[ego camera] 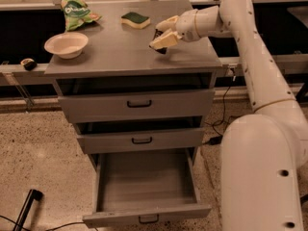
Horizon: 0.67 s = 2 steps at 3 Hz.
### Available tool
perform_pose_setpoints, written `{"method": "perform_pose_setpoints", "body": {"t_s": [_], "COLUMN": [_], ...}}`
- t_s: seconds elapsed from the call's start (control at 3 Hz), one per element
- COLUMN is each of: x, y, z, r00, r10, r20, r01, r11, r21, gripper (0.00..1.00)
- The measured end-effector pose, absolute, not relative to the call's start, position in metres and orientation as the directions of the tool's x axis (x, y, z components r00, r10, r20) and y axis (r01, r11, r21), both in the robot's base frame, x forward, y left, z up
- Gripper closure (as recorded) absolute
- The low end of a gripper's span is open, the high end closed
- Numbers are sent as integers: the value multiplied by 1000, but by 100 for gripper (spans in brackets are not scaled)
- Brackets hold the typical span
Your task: Pick rxbar chocolate from bottom drawer and place on counter
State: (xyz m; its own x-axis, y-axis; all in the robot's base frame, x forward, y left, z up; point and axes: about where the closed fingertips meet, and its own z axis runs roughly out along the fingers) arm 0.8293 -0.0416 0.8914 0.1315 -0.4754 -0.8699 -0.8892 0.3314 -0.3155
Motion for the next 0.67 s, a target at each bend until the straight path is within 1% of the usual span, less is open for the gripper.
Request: {"method": "perform_pose_setpoints", "body": {"t_s": [0.67], "x": [829], "y": [-42], "z": [892], "r00": [134], "r10": [-477], "r20": [-869], "r01": [-891], "r11": [325], "r21": [-316], "gripper": [12]}}
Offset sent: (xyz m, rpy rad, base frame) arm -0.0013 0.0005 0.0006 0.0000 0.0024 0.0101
